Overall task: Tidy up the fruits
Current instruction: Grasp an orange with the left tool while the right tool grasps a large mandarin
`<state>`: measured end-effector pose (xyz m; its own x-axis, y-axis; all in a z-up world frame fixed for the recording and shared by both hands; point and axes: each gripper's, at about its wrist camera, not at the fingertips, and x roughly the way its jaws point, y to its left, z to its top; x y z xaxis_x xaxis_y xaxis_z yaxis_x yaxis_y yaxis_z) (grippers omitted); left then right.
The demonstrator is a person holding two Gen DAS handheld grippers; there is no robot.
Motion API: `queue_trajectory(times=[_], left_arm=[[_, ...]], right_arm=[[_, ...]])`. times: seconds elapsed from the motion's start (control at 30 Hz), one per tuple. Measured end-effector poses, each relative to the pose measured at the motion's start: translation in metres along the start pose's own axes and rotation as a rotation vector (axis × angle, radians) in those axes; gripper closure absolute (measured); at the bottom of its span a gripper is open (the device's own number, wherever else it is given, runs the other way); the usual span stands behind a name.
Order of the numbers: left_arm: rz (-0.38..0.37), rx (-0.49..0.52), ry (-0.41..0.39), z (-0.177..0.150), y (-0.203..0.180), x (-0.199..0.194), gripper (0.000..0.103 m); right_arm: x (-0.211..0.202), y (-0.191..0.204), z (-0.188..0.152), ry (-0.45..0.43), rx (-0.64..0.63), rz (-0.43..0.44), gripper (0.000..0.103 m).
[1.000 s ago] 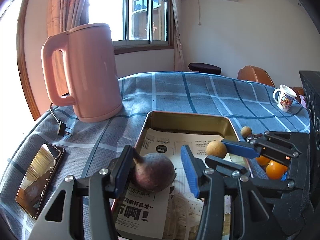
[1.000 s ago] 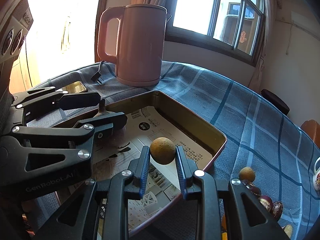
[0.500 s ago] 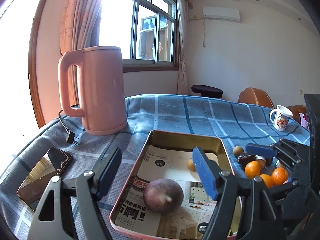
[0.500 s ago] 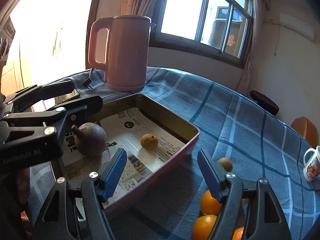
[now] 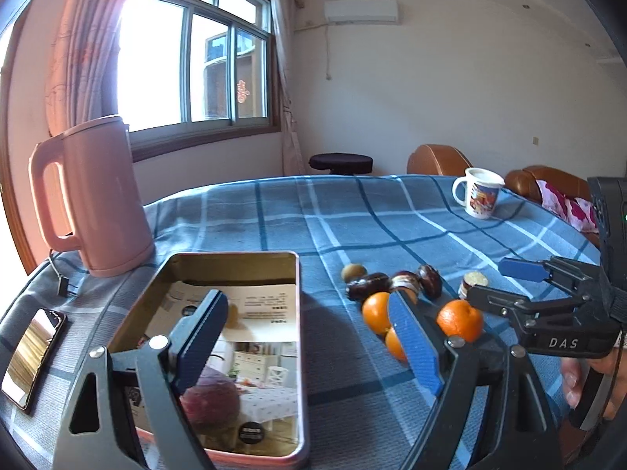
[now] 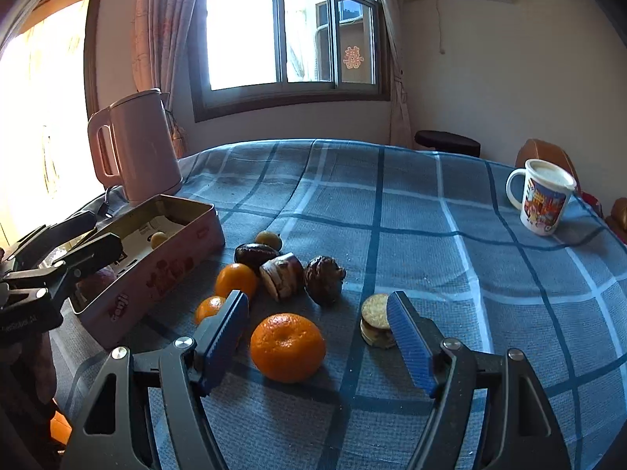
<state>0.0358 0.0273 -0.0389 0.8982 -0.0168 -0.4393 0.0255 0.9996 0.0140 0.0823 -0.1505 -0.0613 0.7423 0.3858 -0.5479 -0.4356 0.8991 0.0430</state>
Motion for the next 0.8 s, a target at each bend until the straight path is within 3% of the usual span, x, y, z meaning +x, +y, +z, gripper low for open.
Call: queue_trajectory(times=[0.2, 0.27, 0.4, 0.47, 0.6, 0.8], left_arm=[[-0.04, 0.035, 0.064, -0.003, -0.019, 0.014, 0.017], [-0.043, 0.034, 0.082, -0.005, -0.021, 0.018, 0.017], [-0.057, 0.038, 0.111, -0.008, -0.024, 0.024, 0.017], [-0.07, 0.041, 0.124, -0.009, -0.026, 0.027, 0.019], [-0.105, 0.065, 0.148, -0.01, -0.034, 0.031, 0.025], [-0.17, 0.09, 0.22, -0.01, -0.048, 0.044, 0.049]], right_arm=[[0.013, 0.005, -0.008, 0.055, -0.035, 0.05, 0.032], [0.019, 0.006, -0.009, 0.086, -0.041, 0.059, 0.038], [0.034, 0.004, -0.01, 0.168, -0.026, 0.09, 0.039], [0.039, 0.003, -0.011, 0.196, -0.017, 0.113, 0.052], [0.038, 0.004, -0.012, 0.194, -0.021, 0.115, 0.053], [0.024, -0.009, -0.011, 0.122, 0.047, 0.052, 0.054]])
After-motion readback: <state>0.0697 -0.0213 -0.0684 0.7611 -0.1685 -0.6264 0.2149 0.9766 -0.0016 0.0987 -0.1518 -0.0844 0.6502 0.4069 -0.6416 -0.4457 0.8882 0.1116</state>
